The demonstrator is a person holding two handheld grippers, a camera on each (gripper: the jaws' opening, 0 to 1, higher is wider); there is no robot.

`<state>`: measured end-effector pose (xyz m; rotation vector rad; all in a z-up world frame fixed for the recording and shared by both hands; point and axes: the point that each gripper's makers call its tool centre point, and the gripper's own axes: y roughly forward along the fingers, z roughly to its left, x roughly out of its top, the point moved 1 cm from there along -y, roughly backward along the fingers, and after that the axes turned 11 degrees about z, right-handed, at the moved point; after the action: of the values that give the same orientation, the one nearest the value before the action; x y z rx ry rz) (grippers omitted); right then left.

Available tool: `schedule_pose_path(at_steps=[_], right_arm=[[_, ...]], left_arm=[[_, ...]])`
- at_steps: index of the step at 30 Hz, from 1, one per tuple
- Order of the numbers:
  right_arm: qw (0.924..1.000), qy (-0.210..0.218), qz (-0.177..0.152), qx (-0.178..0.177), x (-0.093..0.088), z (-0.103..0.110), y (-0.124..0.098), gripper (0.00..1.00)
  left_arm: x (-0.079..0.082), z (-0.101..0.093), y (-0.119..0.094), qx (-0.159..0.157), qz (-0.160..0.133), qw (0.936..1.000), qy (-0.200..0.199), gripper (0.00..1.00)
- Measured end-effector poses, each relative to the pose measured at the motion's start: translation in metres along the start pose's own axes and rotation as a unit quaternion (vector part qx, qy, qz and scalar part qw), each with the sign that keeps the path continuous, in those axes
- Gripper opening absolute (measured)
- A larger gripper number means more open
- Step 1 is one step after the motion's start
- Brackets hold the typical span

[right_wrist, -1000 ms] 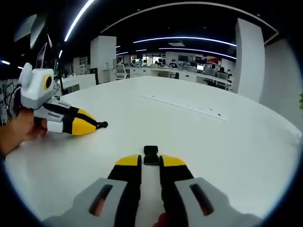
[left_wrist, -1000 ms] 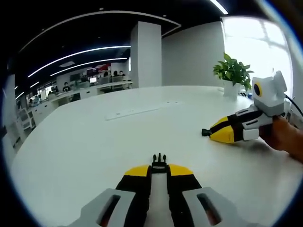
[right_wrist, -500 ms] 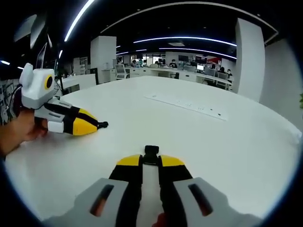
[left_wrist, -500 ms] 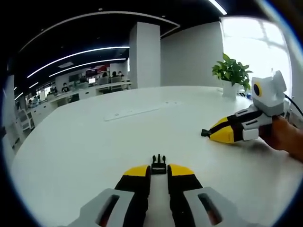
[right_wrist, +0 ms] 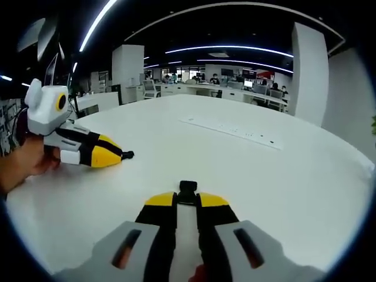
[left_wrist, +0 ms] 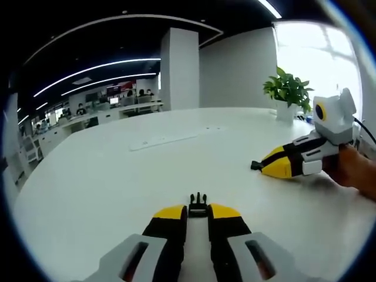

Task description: Snap the two parts of the plastic buckle together until the buckle closes and remains connected.

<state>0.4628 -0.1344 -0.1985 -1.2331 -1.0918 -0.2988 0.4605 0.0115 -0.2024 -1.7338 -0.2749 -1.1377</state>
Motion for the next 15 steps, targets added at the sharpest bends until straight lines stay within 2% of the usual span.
schedule_pose_path(at_steps=[15], right_arm=[[1.0,-0.004,-0.002,0.003,-0.0006,0.0023,-0.0017,0.13]], left_arm=[[-0.0003,0.0005,0.0016,0.0,0.0,1.0,-0.001,0.12]])
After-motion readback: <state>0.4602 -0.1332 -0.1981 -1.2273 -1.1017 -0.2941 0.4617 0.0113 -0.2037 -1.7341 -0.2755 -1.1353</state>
